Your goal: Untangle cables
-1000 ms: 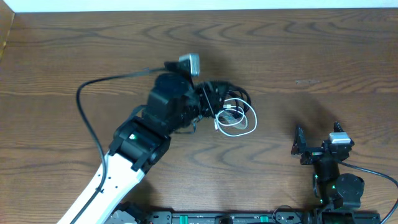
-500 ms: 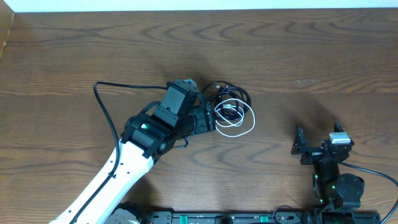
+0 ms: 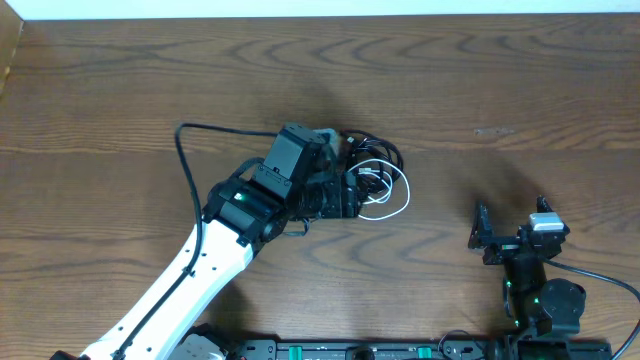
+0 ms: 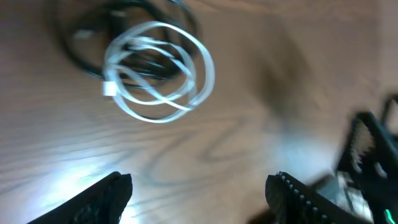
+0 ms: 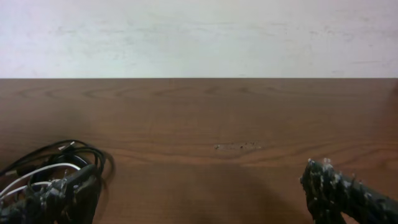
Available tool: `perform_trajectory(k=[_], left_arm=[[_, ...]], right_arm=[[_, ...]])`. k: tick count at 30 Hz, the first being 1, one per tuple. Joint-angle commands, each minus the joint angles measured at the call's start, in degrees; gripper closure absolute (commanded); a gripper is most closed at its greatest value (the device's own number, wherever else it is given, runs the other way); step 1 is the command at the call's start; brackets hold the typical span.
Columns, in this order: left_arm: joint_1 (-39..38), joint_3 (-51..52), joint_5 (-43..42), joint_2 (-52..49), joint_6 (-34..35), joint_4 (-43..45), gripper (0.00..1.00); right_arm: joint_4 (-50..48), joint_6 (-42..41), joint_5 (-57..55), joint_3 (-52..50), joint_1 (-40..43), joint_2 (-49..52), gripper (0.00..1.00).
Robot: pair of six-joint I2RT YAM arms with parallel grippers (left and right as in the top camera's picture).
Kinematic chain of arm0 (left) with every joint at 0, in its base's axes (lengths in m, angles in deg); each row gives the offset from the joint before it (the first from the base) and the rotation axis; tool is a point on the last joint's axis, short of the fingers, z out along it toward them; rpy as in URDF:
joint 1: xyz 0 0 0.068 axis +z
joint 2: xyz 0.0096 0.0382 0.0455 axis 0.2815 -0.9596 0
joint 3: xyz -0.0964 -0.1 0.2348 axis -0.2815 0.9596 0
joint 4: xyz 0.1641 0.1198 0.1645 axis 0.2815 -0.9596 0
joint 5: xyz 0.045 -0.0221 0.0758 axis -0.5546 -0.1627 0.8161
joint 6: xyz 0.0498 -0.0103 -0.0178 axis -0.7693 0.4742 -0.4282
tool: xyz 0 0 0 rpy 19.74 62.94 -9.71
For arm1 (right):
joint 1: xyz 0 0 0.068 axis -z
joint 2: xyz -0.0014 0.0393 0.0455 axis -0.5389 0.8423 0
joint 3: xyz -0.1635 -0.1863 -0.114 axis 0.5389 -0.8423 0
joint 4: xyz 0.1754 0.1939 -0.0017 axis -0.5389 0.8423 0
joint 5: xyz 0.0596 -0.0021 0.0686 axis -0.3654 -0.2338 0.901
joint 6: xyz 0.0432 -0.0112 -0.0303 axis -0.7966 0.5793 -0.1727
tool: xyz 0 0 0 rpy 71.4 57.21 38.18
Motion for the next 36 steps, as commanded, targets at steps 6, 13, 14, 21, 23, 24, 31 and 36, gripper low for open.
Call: perform_trajectory(k=[6, 13, 14, 21, 23, 24, 31, 36], left_arm=[[-0.1, -0.4, -0.5, -0.2, -6.5, 0.5, 0.25], [-0.1, -0.2, 20.8, -0.2, 24.7, -5.6, 0.24], [-0.1, -0.2, 20.8, -0.2, 24.9, -5.5, 0.24], [-0.2, -0.2, 20.0, -1.4, 24.8, -5.1, 0.26], [-0.3, -0.2, 19.9, -2.6, 24.9, -4.6, 0.3], [-0.5, -0.2, 19.9, -3.5, 24.9, -4.3, 0.3], [-1.4, -0.2, 14.6, -12.4, 24.8, 0.3, 0.3], [-1.4, -0.2, 7.0, -18.1, 24.8, 6.4, 0.29]], right_arm=[[0.3, -0.1, -0.4, -0.1, -0.3, 0.0, 0.01], [0.3, -0.1, -0.4, -0.1, -0.3, 0.0, 0.01], [0.3, -0.1, -0.4, -0.1, -0.3, 0.0, 0.01], [0.3, -0.1, -0.4, -0.1, -0.3, 0.0, 0.01], [0.3, -0.1, -0.4, -0.1, -0.3, 0.0, 0.01], [0.3, -0.1, -0.4, -0.1, -0.3, 0.0, 0.01], [0.3, -0.1, -0.4, -0.1, -0.3, 0.0, 0.01], [0.3, -0.1, -0.4, -0.1, -0.3, 0.0, 0.01]])
